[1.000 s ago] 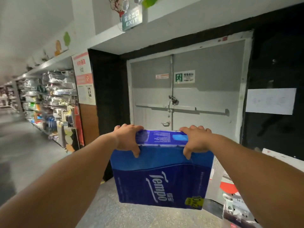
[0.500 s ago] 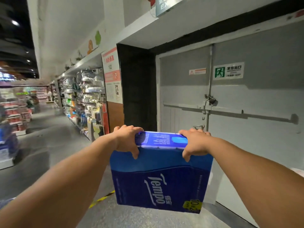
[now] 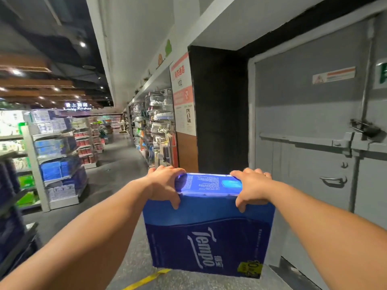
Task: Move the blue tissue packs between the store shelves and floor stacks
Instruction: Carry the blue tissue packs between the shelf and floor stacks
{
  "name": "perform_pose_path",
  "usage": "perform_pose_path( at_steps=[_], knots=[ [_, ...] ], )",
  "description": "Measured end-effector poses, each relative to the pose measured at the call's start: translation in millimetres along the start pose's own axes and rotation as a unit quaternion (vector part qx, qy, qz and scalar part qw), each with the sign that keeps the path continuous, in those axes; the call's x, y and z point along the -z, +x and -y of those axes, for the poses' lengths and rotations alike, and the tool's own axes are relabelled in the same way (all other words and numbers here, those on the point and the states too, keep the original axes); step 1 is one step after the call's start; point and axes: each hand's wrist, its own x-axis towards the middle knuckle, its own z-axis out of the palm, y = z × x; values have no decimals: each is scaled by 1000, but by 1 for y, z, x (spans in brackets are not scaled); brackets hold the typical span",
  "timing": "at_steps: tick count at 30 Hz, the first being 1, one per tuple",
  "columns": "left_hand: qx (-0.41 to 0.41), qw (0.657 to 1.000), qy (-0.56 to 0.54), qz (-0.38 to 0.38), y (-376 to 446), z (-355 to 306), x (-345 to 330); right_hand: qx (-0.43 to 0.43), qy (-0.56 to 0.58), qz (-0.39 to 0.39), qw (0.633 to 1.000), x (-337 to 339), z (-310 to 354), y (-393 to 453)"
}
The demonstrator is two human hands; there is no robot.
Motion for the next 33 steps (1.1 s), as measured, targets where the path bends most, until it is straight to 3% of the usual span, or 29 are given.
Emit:
perform_pose_path(
  at_steps=[6, 14, 33],
  knots=[
    [99, 995, 12, -19, 84, 61, 9, 93, 4, 3, 996, 3, 7, 166],
    [205, 978, 27, -14, 146, 168, 8, 209, 9, 32, 977, -20, 72, 346],
    [359, 931, 67, -14, 310, 495, 4, 349, 31, 38, 936, -97, 297, 736]
  ],
)
